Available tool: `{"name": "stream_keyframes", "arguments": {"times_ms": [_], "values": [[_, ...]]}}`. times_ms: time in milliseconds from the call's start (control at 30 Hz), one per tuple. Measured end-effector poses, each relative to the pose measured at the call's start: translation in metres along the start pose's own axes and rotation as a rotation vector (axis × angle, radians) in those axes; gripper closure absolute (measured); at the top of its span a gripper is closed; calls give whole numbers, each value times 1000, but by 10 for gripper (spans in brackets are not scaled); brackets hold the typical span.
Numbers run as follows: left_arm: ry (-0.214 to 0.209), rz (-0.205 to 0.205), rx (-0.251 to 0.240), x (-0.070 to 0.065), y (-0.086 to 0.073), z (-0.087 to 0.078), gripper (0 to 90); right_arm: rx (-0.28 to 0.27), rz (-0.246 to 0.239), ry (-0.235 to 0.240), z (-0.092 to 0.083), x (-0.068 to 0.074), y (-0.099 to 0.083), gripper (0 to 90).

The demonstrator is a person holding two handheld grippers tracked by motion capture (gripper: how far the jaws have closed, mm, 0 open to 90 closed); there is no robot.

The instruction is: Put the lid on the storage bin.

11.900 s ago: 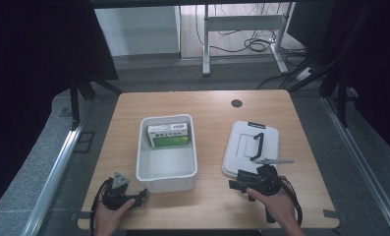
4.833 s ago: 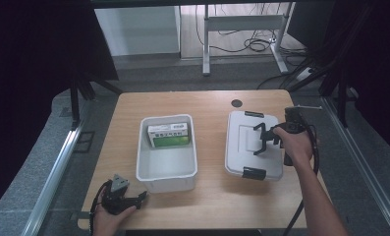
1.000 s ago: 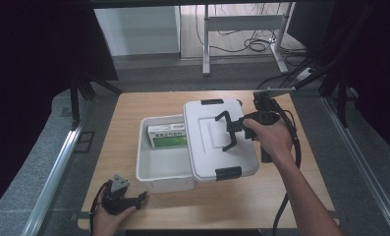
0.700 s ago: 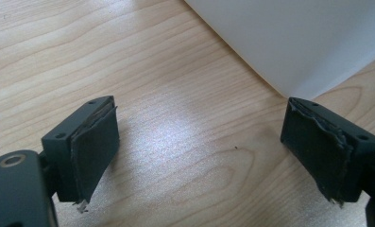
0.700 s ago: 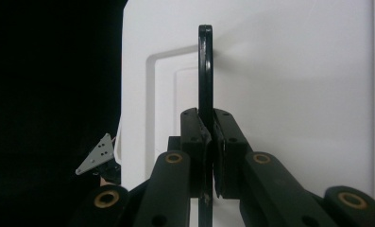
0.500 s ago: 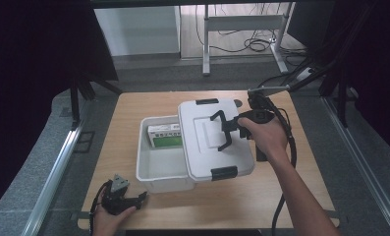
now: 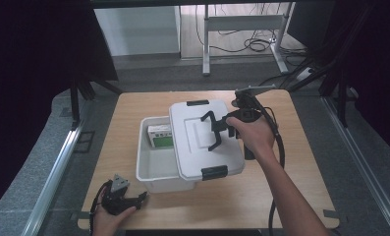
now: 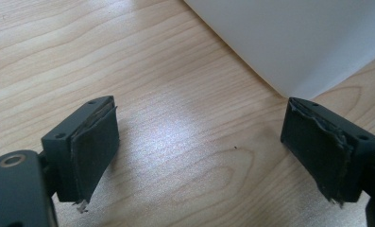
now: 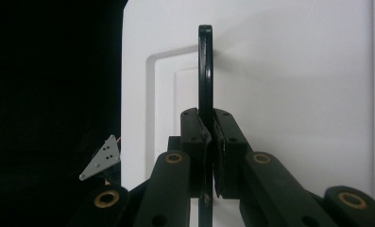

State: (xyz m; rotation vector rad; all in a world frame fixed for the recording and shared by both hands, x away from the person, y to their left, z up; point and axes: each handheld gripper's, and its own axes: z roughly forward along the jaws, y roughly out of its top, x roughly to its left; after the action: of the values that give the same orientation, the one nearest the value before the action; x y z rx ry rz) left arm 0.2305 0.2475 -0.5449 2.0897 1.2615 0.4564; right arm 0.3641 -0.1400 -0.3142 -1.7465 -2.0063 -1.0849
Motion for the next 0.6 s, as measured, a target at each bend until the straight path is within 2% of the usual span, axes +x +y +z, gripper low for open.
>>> {"name": "stream_keyframes", "arguments": {"times_ms": [600], "values": [[-2,3,0,0,0,0,121,34,-4,19,33,22,1,845]]}}
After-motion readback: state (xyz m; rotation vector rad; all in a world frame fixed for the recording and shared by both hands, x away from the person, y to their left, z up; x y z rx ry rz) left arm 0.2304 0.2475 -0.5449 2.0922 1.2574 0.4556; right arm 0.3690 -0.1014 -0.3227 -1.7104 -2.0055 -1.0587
